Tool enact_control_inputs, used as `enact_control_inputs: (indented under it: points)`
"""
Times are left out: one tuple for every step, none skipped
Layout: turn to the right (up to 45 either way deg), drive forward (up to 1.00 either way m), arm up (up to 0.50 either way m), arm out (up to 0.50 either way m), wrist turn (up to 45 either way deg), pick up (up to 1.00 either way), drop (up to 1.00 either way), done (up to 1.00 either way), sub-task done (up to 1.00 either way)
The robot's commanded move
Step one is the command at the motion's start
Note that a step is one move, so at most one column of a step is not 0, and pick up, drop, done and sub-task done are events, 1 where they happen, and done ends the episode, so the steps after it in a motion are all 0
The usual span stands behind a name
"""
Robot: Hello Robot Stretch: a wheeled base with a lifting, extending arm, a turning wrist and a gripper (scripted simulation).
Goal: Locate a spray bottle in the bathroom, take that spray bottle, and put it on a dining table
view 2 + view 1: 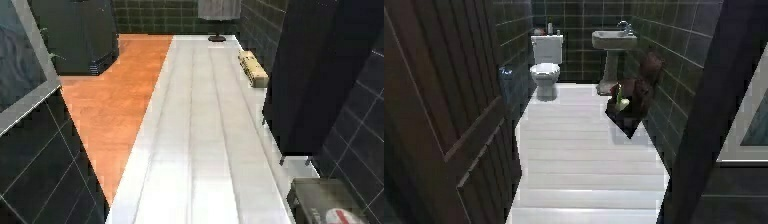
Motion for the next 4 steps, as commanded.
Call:
enact_control_inputs:
  points:
    - [0.0, 0.90, 0.00, 0.00, 0.0, 0.00, 0.00, 0.00, 0.00]
    - [3.0, 0.00, 0.00, 0.00, 0.0, 0.00, 0.00, 0.00, 0.00]
    - [0.0, 0.65, 0.00, 0.00, 0.0, 0.00, 0.00, 0.00, 0.00]
    - [-45.0, 0.00, 0.00, 0.00, 0.0, 0.00, 0.00, 0.00, 0.00]
